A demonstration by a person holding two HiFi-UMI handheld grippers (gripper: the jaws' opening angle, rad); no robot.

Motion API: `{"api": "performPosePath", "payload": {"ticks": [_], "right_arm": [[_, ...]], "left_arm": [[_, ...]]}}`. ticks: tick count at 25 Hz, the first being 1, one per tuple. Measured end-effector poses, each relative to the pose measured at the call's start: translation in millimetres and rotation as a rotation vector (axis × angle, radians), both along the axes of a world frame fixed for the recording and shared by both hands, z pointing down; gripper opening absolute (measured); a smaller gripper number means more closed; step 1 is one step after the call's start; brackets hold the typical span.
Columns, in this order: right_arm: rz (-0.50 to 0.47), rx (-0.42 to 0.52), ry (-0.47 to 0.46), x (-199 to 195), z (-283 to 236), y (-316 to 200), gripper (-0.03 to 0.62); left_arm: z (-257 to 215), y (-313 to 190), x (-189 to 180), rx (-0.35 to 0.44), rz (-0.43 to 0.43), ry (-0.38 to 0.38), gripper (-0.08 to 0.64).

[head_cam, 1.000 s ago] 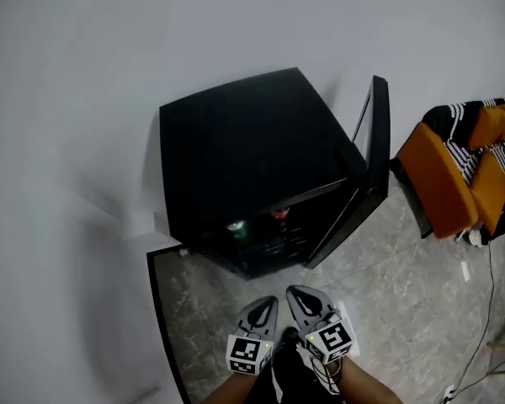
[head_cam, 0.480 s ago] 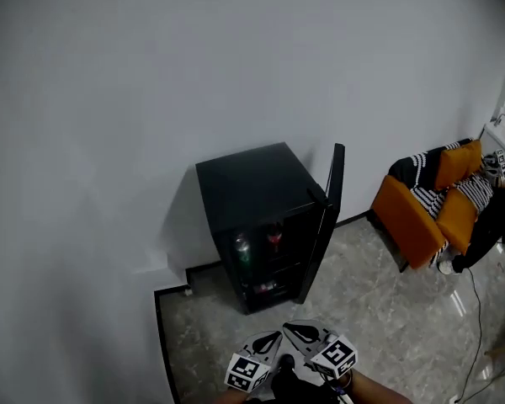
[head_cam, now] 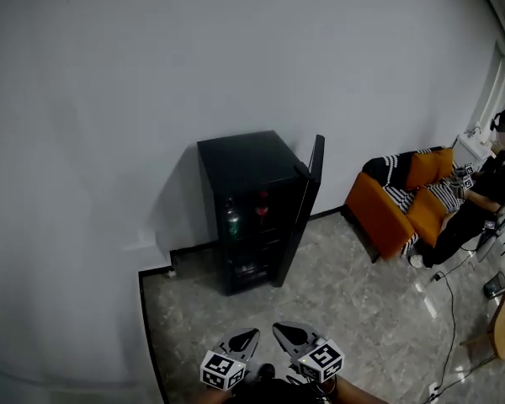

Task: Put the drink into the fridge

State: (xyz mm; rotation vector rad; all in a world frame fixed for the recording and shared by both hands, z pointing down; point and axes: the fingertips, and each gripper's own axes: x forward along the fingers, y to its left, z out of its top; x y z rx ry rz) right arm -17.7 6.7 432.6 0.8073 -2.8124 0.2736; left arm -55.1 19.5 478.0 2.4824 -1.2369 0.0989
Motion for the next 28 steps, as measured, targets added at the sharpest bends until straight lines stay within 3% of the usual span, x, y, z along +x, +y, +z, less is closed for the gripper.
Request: {"api": "performPosePath", "payload": {"ticks": [5,11,15,18,20,25,28], "right_arm": [[-0.034,0.047,-0.030,13,-19,22,0.023],[-0.273,0.057,-0.093,15,-40,81,0.023],[-0.189,0.032,-0.111,52,-31,98,0.023],[-0.196,-0.003,-0.131,76,-22,119,0.023],[-0.207,-0.001,-0.100,83,-12,132,0.023],[-0.095,0.014,-0.069,103,-8,141,0.023],[-0.111,0.014,-0.061,108,-10,143,0.023]], "left_arm": [[-26,12,-4,0.061,-0.040,-0.002,0.011],[-65,36,32,0.103,0.007,0.018,0.011],[-61,65,54,0.067,-0.014,0.037,0.011],[-59,95,73,0.066,0.019,0.027,0.011],[-53,112,79,0.051,0.033,0.030,0.011],[-35,136,89,0.014,0.042,0.031,0.011],[-30,135,101,0.001,0.068,0.036,0.011]]}}
